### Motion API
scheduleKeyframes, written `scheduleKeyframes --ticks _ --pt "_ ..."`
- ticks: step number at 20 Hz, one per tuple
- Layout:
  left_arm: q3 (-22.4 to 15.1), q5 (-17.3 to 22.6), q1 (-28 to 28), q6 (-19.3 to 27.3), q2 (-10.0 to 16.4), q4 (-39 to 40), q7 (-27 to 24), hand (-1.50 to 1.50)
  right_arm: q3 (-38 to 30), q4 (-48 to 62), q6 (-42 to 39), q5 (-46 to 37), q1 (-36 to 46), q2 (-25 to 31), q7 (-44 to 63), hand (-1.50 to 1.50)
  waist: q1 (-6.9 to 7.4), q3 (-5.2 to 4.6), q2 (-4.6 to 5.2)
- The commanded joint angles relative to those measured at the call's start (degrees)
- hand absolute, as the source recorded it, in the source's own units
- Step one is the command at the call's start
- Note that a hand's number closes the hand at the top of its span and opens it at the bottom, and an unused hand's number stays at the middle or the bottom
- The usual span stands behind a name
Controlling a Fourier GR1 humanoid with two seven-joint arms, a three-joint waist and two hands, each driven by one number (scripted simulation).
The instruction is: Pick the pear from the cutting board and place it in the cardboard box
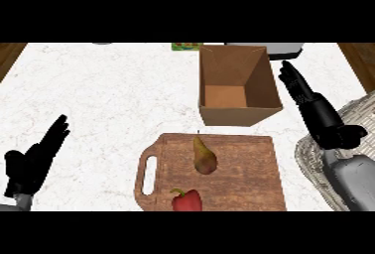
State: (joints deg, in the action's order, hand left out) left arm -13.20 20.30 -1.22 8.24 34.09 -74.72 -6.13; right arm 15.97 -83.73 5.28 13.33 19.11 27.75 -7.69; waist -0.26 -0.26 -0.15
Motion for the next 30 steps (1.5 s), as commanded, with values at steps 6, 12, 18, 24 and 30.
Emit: scheduleKeyframes --ticks 6,12,18,24,30 --pt "-1.9 -11.0 -5.0 6.6 0.4 -2.0 -0.2 0.00 -6.7 -14.8 4.1 -7.1 -15.9 10.5 -3.6 -1.50 -3.22 0.26 -0.60" --pt "-5.3 -12.6 -2.6 7.3 -2.7 -4.2 1.3 0.00 -8.8 -18.8 19.5 -17.9 -27.6 6.4 -10.1 -1.50 -2.21 0.28 -0.43" --pt "-4.6 -12.5 -5.6 6.5 -3.2 -1.5 1.8 0.00 2.3 -29.3 15.1 -36.8 -29.8 17.4 5.1 -1.50 -2.75 -0.21 -0.59" --pt "-5.7 -13.9 -8.0 6.2 -4.8 -0.1 2.7 0.00 8.7 -43.9 4.2 -44.9 -27.3 20.0 31.2 -1.50 -1.18 -0.26 -0.15" --pt "-5.7 -13.7 -9.2 4.2 -4.7 -0.6 3.6 0.00 15.9 -54.5 -9.7 -49.6 -19.9 18.2 55.3 -1.50 0.66 -0.15 0.02"
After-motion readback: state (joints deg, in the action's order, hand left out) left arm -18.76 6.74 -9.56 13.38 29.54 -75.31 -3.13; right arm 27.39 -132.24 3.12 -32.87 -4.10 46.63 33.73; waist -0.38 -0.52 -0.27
